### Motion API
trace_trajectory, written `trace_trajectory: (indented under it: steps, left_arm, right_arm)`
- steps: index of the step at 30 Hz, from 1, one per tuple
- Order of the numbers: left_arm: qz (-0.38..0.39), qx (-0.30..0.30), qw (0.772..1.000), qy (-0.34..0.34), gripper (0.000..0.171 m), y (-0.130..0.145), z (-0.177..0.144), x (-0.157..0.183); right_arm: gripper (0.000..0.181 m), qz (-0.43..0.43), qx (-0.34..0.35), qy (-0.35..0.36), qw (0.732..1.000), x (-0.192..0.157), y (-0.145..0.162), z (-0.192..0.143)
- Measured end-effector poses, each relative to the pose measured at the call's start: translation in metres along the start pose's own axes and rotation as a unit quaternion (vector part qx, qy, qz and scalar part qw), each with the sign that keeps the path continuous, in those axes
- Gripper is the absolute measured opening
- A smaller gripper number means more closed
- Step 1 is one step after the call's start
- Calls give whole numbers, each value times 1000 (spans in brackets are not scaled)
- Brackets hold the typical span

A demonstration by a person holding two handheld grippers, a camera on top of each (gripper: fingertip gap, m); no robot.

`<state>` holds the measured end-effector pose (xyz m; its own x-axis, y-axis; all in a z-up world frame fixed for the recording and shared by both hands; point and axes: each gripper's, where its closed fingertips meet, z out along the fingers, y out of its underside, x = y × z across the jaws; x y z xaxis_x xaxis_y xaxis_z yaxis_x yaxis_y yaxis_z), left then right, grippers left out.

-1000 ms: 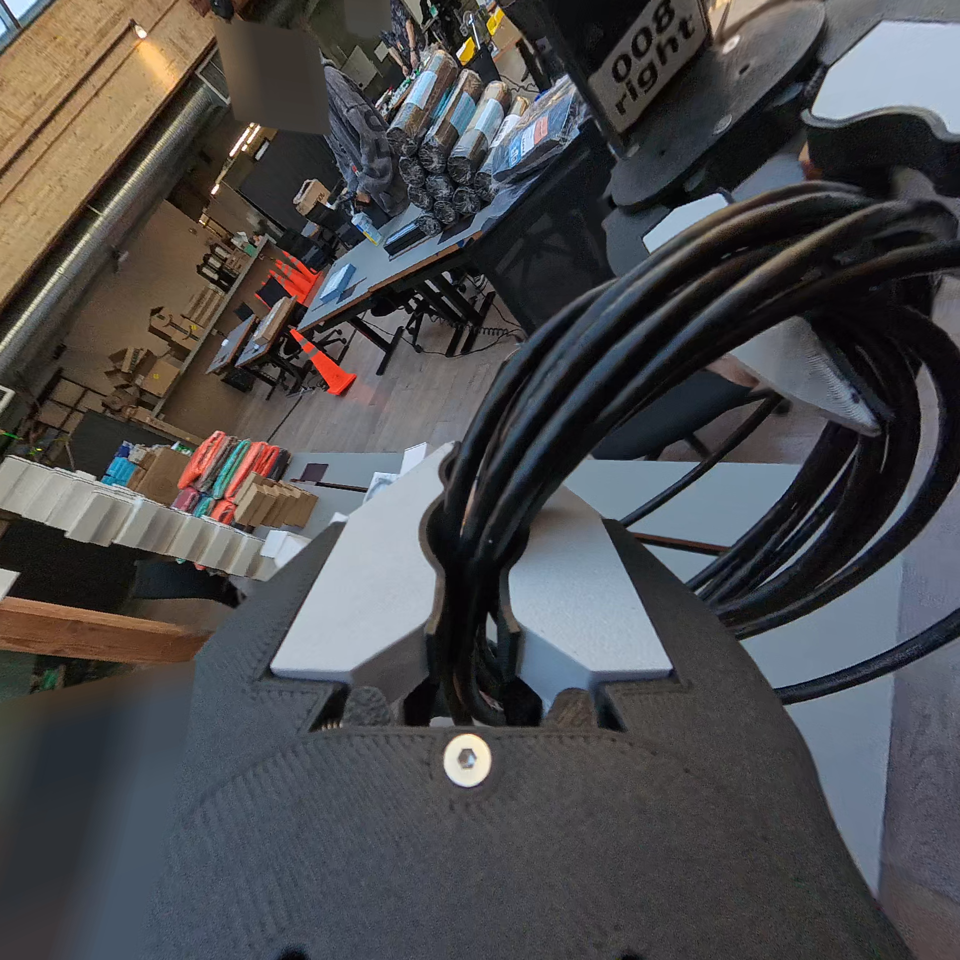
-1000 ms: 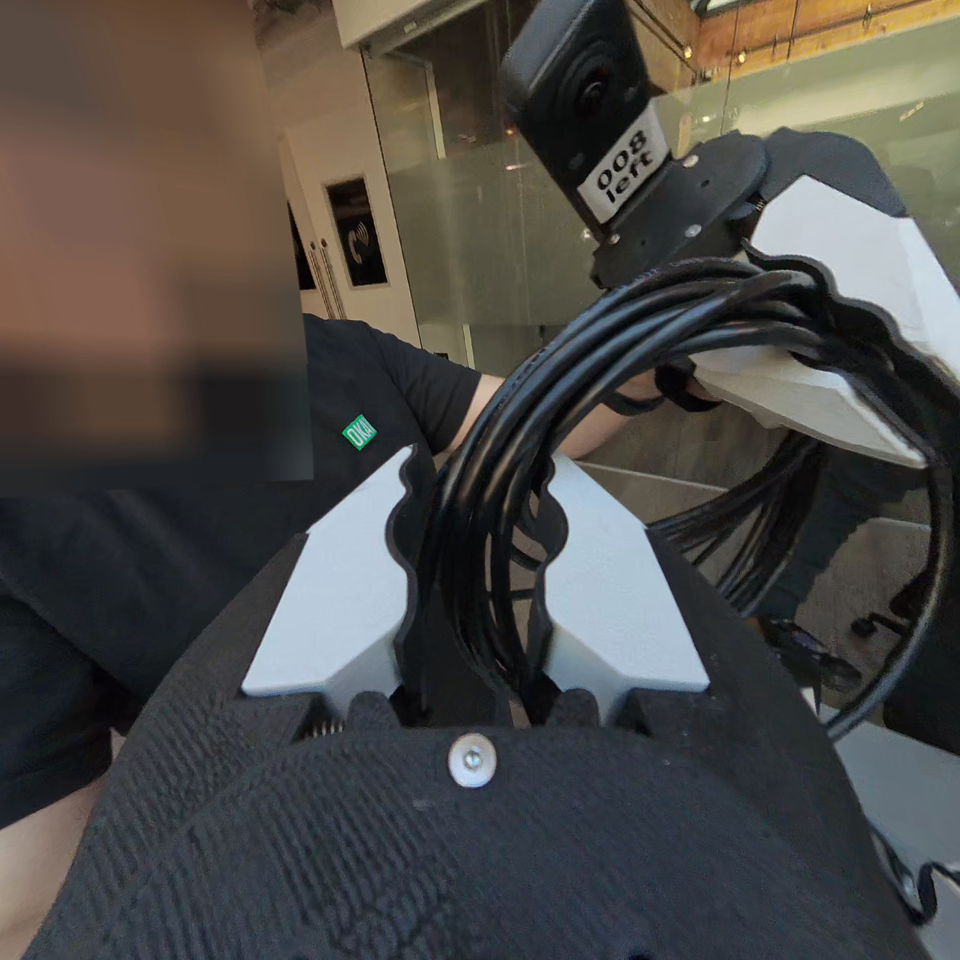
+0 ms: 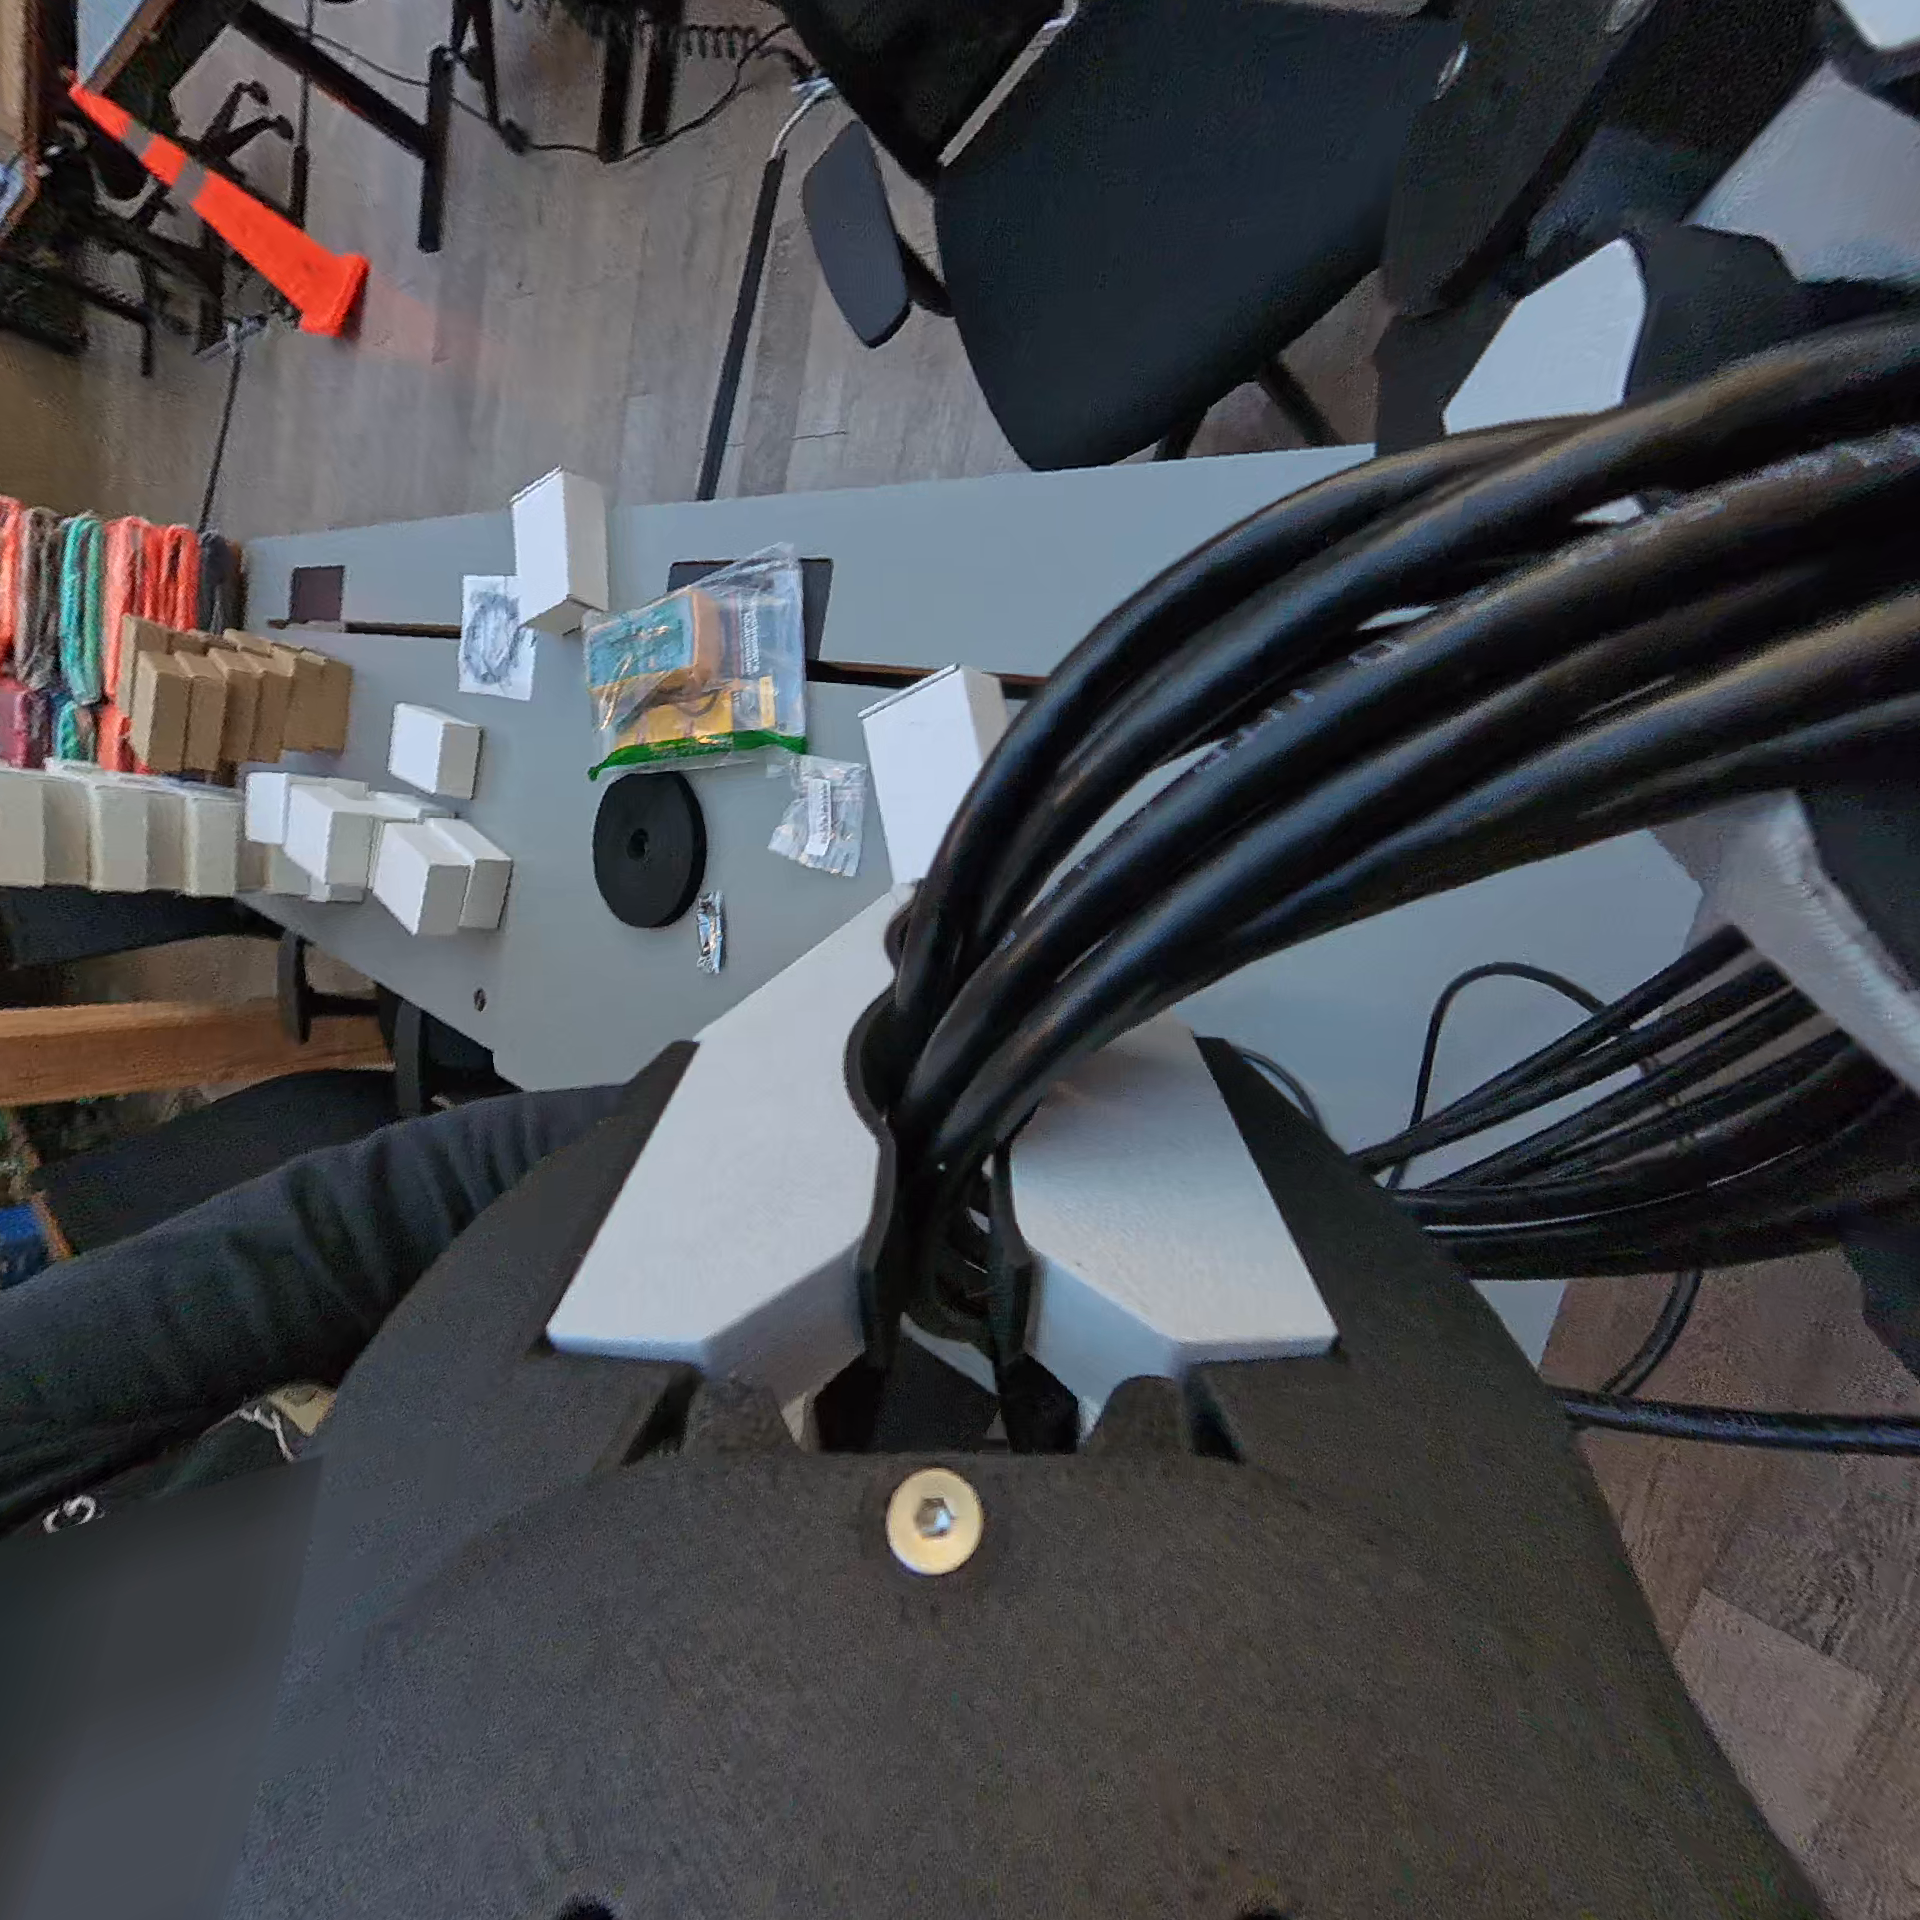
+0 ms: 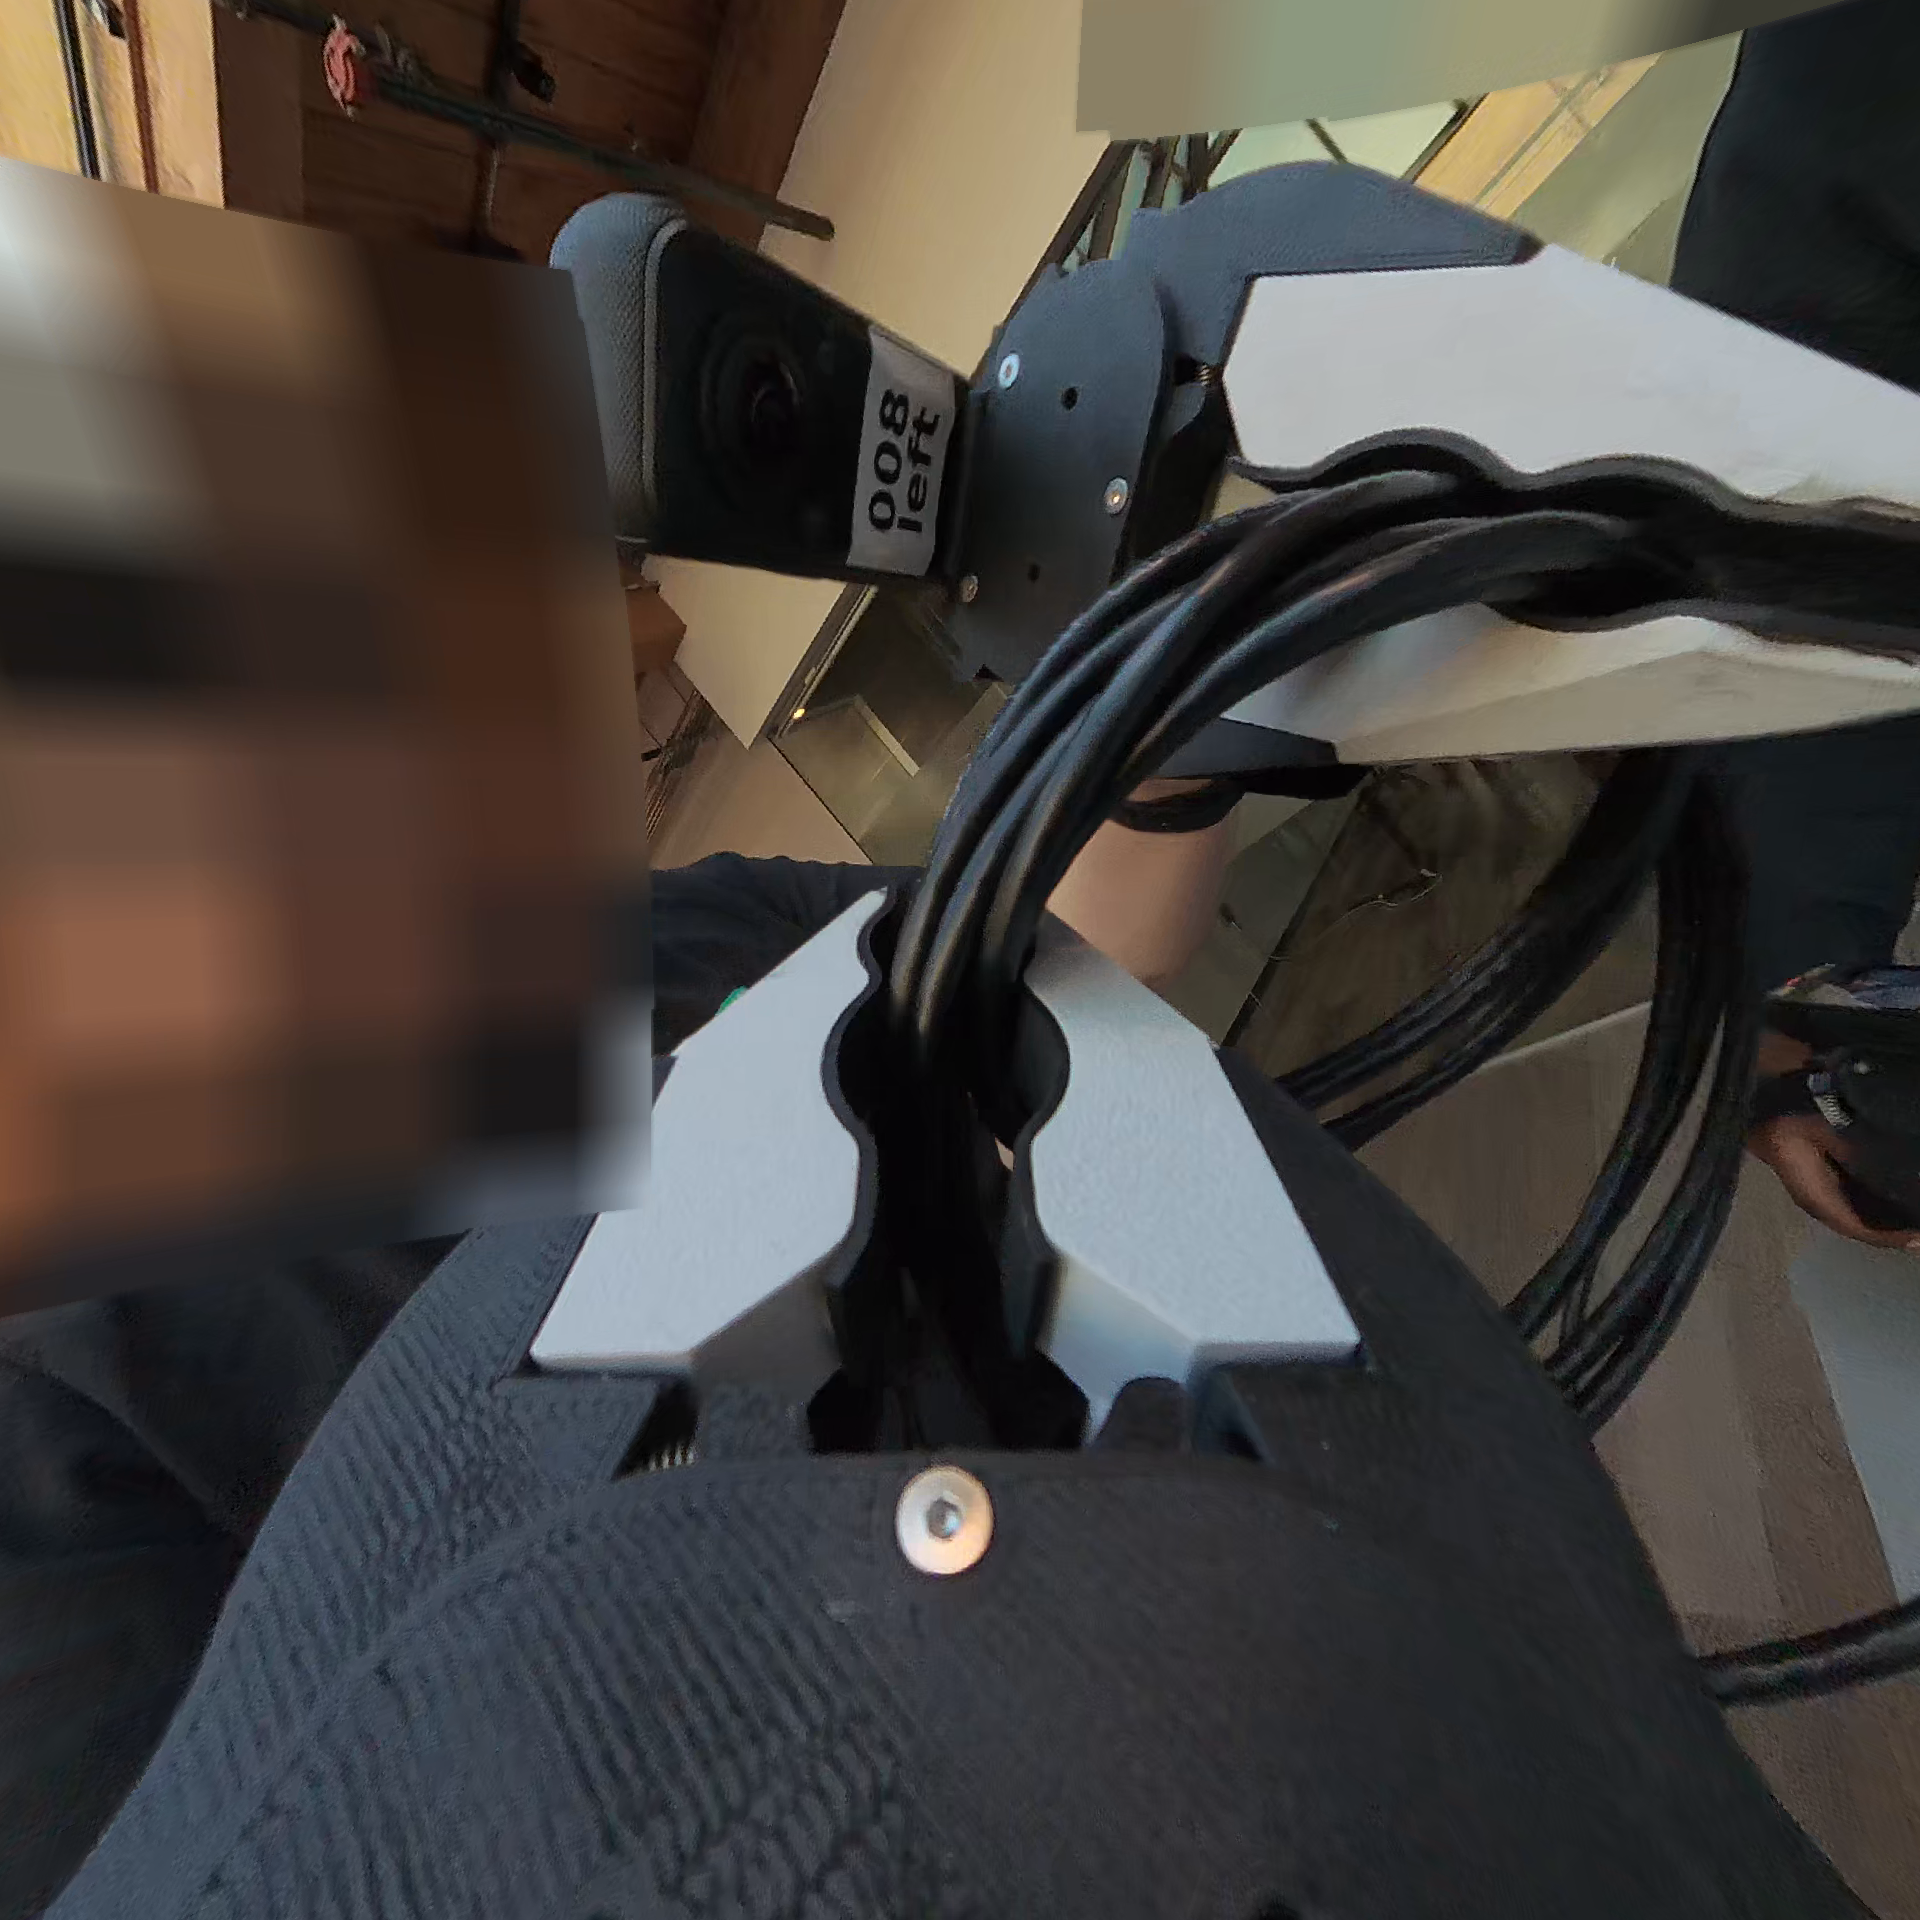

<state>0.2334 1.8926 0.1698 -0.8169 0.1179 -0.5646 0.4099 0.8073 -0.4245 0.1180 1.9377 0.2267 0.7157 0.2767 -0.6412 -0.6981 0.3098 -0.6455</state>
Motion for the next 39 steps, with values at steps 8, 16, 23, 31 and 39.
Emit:
trace_trajectory:
  steps: [8,16,23,31,39]
  left_arm:
    - [-129,118,978,117,38,-20,-14,10]
    - [-354,305,863,194,76,11,-64,2]
    - [-435,367,796,208,104,42,-35,33]
    - [-518,480,687,172,107,16,-12,-3]
    - [-373,508,752,191,87,-22,-26,-5]
  right_arm:
    - [10,-32,5,-4,999,-15,3,9]
    - [10,-16,18,21,999,-5,-4,14]
    - [10,-6,-66,51,997,-5,-1,40]
    - [9,-47,-133,57,988,-10,13,69]
    - [7,-57,-148,11,987,-32,14,68]
